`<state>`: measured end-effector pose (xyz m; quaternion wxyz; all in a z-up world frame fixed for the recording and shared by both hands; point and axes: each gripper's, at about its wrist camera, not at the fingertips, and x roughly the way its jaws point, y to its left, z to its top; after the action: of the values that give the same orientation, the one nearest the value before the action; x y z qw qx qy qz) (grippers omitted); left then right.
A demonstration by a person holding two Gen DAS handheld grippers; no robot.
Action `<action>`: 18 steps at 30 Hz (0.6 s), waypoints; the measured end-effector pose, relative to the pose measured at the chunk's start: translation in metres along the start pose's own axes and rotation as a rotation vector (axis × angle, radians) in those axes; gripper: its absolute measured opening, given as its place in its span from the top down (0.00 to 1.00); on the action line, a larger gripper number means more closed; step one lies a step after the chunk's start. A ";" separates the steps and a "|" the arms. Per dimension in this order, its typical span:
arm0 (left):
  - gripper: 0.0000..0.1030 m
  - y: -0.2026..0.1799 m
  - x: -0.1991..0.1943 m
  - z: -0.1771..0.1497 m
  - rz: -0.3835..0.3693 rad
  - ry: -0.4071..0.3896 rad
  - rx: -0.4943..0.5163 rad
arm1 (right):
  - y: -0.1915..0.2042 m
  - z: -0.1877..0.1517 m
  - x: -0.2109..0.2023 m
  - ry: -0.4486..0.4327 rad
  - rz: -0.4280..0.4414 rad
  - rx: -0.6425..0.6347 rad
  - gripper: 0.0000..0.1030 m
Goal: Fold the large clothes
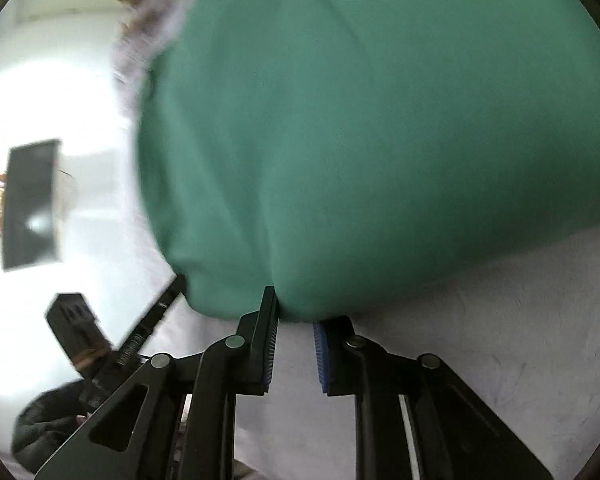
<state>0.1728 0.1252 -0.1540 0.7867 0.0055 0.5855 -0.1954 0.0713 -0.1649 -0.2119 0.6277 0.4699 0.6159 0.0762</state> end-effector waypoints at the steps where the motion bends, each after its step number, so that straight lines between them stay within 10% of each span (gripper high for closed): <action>1: 0.92 0.004 0.006 -0.004 0.011 0.016 -0.005 | 0.001 -0.003 0.004 0.034 0.009 0.009 0.83; 6: 0.92 0.017 0.003 -0.020 0.032 0.010 -0.067 | 0.053 -0.020 0.003 0.130 0.081 -0.204 0.82; 18: 0.92 0.049 -0.028 -0.052 0.060 -0.030 -0.251 | 0.169 0.039 0.078 -0.008 -0.037 -0.440 0.82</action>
<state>0.1338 0.1915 -0.1550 0.7954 -0.0783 0.5930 -0.0973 0.2039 -0.0397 -0.1590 0.7189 0.3107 0.5903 0.1955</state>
